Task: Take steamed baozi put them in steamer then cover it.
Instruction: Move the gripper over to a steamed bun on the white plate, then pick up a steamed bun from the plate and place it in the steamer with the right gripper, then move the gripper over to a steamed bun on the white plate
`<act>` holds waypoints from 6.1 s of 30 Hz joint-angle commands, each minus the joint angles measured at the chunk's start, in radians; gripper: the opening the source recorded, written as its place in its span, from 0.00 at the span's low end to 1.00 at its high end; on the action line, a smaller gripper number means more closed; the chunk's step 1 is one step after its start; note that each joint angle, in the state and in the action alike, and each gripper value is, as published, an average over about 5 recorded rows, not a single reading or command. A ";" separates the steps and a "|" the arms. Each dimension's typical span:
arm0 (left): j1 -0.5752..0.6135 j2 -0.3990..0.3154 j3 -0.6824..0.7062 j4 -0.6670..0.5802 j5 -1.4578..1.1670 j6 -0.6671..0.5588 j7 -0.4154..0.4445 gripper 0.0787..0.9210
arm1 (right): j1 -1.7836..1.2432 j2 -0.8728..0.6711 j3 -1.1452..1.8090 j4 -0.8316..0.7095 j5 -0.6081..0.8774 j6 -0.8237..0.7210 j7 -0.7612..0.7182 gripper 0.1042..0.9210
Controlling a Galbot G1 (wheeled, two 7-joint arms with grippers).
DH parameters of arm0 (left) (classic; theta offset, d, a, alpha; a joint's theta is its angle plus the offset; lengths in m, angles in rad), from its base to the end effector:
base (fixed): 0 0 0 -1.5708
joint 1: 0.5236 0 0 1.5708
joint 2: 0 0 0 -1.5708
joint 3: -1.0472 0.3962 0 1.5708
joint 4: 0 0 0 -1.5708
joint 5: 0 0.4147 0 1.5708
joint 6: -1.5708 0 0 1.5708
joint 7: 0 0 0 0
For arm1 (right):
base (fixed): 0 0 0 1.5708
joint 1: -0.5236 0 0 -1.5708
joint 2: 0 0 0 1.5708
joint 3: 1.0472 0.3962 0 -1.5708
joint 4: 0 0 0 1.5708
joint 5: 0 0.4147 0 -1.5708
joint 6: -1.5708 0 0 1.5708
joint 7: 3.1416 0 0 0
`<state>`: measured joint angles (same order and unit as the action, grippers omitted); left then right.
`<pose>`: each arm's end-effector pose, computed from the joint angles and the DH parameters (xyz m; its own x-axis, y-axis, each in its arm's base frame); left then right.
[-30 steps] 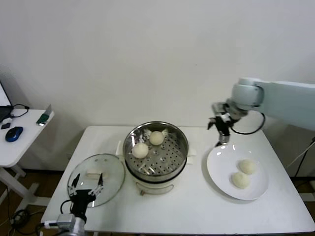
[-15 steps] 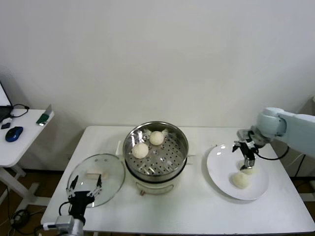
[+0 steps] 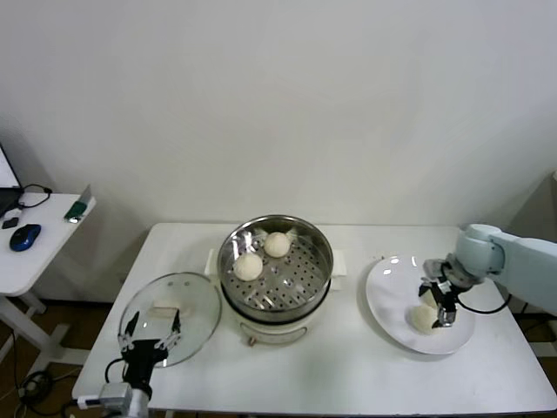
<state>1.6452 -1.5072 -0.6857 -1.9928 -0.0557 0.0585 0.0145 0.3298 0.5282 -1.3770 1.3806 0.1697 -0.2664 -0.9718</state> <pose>0.1836 0.0753 -0.3937 -0.9693 -0.1104 0.2198 -0.0937 0.9920 0.0849 0.5358 -0.2157 -0.2396 -0.0650 -0.0225 0.9976 -0.9971 -0.0372 -0.0658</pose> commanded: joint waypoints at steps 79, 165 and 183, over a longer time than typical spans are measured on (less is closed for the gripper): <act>0.002 -0.027 0.025 -0.038 0.057 0.024 0.008 0.88 | 0.529 0.669 -0.186 0.367 -0.116 0.454 0.037 0.73; 0.005 -0.037 0.012 -0.026 0.067 0.027 0.009 0.88 | -0.169 0.063 0.247 -0.394 -0.126 0.275 -0.079 0.88; 0.010 -0.033 0.009 -0.033 0.068 0.029 0.009 0.88 | -0.233 0.131 0.329 -0.460 -0.157 0.258 -0.054 0.88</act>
<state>1.6523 -1.5395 -0.6818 -2.0238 0.0118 0.0887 0.0237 0.1488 0.6342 -1.1060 0.9611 0.0311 -0.0031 -1.0335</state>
